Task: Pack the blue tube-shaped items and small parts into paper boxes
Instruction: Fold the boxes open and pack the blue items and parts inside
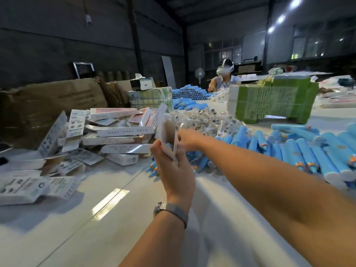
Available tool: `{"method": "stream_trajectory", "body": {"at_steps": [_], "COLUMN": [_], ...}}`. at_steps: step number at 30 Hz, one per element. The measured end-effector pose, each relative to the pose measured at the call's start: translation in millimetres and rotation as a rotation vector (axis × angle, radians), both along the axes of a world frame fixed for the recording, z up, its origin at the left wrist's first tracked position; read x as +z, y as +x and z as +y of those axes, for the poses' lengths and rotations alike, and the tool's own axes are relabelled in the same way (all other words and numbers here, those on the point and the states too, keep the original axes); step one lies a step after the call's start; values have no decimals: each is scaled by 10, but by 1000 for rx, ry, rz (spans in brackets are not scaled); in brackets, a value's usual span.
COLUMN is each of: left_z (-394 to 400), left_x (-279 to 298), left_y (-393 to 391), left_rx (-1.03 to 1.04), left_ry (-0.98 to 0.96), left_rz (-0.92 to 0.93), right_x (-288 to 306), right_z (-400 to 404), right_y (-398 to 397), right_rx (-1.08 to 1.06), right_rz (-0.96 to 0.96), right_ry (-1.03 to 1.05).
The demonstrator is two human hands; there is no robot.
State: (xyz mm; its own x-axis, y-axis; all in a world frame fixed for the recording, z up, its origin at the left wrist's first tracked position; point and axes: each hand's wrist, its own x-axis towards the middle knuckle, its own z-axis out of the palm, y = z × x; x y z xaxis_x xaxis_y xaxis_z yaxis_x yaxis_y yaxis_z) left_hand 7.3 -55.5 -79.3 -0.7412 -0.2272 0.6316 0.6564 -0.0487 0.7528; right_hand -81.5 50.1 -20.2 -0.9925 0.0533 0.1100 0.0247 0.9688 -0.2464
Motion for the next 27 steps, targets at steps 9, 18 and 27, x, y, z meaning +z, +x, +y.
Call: {"method": "stream_trajectory", "body": {"at_steps": [9,18,27], "left_z": [-12,2,84], "left_x": [-13,9,23], "left_y": [-17,43,177], "left_rx": [-22,9,-112], "left_ry": [-87,-80,-121], "left_rz": [10,59,62], "right_x": [-104,88,555], "right_z": [-87,105,371], "right_y": [-406,69,1489], "right_rx": [-102,-135,32], "right_rz": [74,336,631], "right_ry": [-79,-204,-746]}}
